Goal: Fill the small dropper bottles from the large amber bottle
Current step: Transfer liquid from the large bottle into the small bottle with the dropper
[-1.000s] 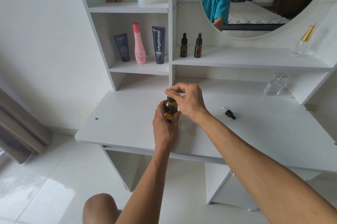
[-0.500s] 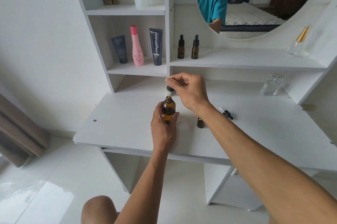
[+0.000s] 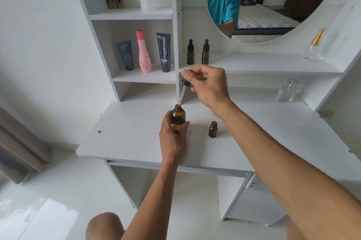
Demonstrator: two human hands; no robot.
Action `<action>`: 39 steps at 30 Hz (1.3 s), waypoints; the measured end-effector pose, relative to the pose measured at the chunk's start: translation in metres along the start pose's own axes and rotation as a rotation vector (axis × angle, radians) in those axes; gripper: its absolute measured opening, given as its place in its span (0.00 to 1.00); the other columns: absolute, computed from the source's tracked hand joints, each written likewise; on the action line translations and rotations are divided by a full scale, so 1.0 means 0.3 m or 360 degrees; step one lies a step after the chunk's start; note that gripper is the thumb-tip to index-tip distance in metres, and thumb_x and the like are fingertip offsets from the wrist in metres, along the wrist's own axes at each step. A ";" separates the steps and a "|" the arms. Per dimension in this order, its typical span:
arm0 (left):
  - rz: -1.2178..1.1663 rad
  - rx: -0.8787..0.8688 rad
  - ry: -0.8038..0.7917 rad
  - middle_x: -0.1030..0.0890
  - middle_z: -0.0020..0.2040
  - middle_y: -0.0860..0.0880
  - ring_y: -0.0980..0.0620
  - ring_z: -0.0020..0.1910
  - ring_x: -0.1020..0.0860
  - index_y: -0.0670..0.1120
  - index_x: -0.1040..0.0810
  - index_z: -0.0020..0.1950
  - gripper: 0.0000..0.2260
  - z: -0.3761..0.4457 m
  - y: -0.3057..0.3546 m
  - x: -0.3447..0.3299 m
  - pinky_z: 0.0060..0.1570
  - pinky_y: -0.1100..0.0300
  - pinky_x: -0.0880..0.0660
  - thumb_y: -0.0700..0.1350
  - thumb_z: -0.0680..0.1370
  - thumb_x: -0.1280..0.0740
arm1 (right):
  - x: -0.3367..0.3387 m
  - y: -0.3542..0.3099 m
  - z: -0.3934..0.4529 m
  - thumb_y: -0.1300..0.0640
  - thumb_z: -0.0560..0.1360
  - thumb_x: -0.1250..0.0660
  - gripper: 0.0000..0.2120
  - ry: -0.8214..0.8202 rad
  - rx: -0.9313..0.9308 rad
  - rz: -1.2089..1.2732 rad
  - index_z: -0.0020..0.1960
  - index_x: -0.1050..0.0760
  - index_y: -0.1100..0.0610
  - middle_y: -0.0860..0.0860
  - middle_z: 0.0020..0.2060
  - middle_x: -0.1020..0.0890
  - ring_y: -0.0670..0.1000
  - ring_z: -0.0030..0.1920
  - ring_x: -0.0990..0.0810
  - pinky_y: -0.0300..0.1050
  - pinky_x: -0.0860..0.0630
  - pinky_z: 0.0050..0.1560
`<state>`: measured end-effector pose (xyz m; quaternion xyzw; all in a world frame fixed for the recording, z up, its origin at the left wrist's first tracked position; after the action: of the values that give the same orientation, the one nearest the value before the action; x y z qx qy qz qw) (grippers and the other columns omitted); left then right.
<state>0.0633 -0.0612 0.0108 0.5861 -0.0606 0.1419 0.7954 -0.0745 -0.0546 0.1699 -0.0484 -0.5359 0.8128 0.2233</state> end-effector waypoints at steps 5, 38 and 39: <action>-0.0016 0.0010 0.0007 0.22 0.57 0.56 0.58 0.52 0.24 0.52 0.29 0.68 0.21 -0.001 -0.001 -0.001 0.46 0.78 0.33 0.46 0.77 0.28 | 0.051 -0.021 0.014 0.52 0.74 0.25 0.07 0.0081 -0.0019 0.0042 0.48 0.16 0.55 0.48 0.40 0.14 0.51 0.42 0.15 0.54 0.16 0.43; 0.0051 0.0032 -0.0015 0.20 0.58 0.53 0.53 0.53 0.21 0.54 0.29 0.68 0.21 0.003 -0.017 -0.006 0.49 0.71 0.28 0.48 0.77 0.28 | 0.316 0.164 -0.101 0.51 0.74 0.25 0.07 0.0286 -0.0276 -0.0058 0.46 0.16 0.55 0.51 0.40 0.14 0.52 0.41 0.14 0.52 0.17 0.44; 0.0046 0.0033 -0.0015 0.20 0.58 0.53 0.52 0.53 0.20 0.54 0.29 0.68 0.21 0.003 -0.020 -0.008 0.51 0.66 0.26 0.48 0.77 0.28 | 0.314 0.163 -0.103 0.52 0.74 0.25 0.07 0.0282 -0.0275 -0.0063 0.46 0.16 0.55 0.50 0.40 0.14 0.52 0.41 0.14 0.53 0.17 0.44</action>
<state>0.0630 -0.0640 0.0050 0.5941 -0.0714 0.1513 0.7868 -0.1641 -0.0052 0.1283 -0.1285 -0.5831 0.7514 0.2808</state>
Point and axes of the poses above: each hand's wrist, its own z-axis towards the middle knuckle, its own x-axis out of the back of the hand, y = z × x, the point moved 6 cm from there along z, towards the middle knuckle
